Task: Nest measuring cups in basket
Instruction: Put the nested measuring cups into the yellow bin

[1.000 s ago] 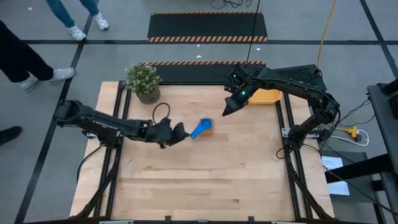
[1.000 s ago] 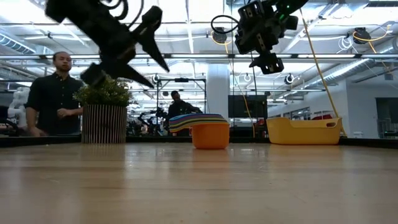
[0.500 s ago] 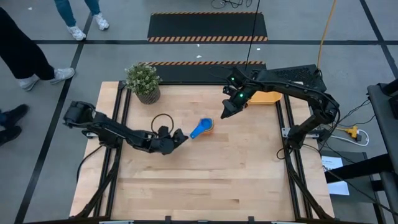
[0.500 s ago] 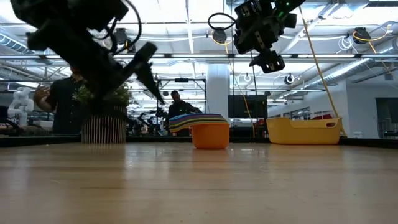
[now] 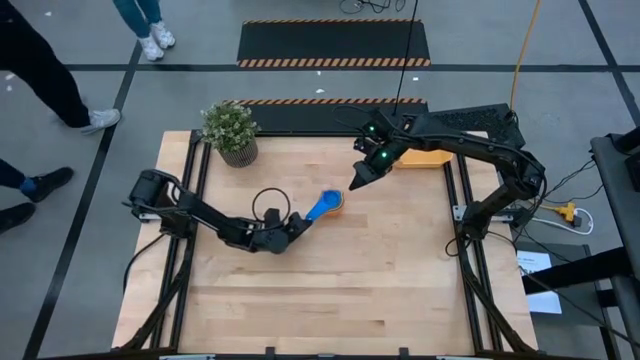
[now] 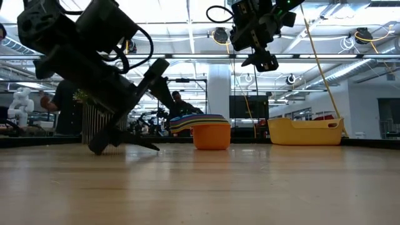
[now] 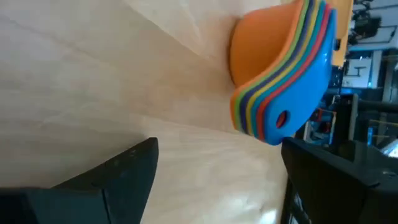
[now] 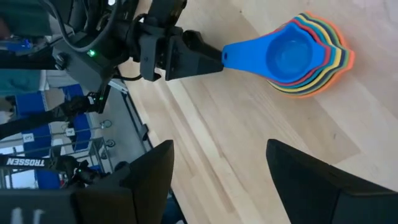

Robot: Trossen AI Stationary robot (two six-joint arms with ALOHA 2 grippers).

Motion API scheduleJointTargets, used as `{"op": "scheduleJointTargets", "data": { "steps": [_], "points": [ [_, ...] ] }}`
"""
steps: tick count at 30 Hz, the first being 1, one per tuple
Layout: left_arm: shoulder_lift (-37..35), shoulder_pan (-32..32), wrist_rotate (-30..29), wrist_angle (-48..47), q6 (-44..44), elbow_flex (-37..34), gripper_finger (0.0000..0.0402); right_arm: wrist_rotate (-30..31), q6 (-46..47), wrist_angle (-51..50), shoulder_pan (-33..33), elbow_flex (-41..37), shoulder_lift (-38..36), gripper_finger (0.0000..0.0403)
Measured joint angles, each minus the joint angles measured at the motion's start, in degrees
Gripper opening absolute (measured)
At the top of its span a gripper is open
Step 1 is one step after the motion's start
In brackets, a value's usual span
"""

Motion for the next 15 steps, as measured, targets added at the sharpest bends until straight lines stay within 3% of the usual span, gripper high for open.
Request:
{"op": "scheduleJointTargets", "data": {
  "steps": [15],
  "points": [
    [0.94,0.92,-5.52,5.08,0.27,-0.10,0.0342,-0.64,-5.39,-4.08,-0.03,0.00,0.00,0.0249]
  ]
}}
